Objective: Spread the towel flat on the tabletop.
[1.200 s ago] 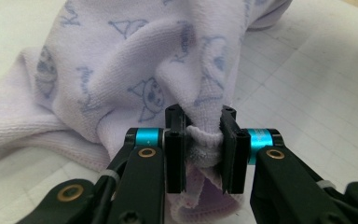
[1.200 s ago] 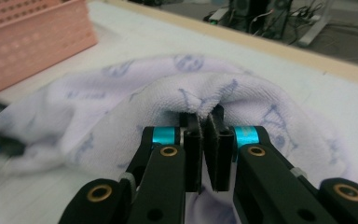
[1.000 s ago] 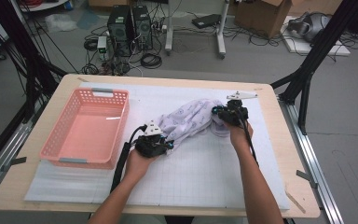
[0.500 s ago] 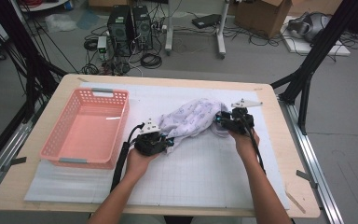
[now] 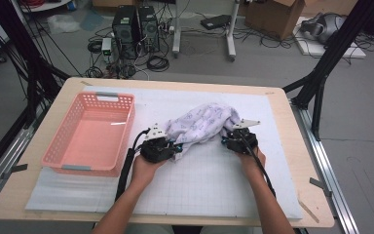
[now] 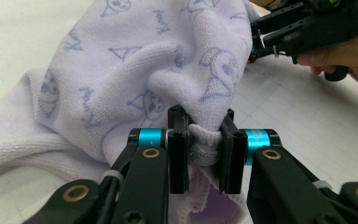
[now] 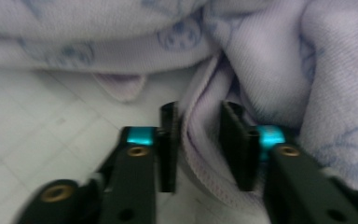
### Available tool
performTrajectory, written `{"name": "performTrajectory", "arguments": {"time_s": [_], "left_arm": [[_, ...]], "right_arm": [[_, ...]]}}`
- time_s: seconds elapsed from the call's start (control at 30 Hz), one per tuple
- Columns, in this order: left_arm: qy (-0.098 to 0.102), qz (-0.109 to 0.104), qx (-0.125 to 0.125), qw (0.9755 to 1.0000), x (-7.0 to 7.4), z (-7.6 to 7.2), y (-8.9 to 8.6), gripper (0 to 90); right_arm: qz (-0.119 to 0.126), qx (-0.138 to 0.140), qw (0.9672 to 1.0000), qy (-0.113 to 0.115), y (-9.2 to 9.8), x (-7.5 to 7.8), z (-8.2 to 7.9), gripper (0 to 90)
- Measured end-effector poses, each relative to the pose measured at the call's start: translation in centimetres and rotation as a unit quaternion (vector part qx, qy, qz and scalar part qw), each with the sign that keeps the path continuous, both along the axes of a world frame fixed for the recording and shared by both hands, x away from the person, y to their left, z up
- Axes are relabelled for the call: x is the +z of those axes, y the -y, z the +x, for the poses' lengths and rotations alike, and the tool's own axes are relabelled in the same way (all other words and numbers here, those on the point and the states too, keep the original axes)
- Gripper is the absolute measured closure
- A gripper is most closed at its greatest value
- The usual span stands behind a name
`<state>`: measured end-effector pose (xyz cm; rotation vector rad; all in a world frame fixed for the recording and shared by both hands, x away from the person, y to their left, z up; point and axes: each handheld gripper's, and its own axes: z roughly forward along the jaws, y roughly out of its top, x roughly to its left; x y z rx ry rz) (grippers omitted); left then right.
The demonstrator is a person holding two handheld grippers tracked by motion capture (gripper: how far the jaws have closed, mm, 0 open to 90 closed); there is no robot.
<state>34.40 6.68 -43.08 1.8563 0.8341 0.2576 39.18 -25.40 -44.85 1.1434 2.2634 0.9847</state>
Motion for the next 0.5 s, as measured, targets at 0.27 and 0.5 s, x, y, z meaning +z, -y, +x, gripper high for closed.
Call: {"name": "performTrajectory", "arguments": {"time_s": [0.27, 0.5], "left_arm": [[0.005, -0.009, -0.003, 0.9999, 0.8, -0.5, -0.7, 76.9], [0.005, -0.042, 0.016, 0.999, 1.2, -0.4, -1.6, 77.4]], "right_arm": [[0.008, 0.04, 0.999, 0.014, 4.0, 2.1, -3.2, 86.0], [0.044, -0.039, 0.9978, 0.03, 10.8, 3.5, -4.1, 86.2]]}}
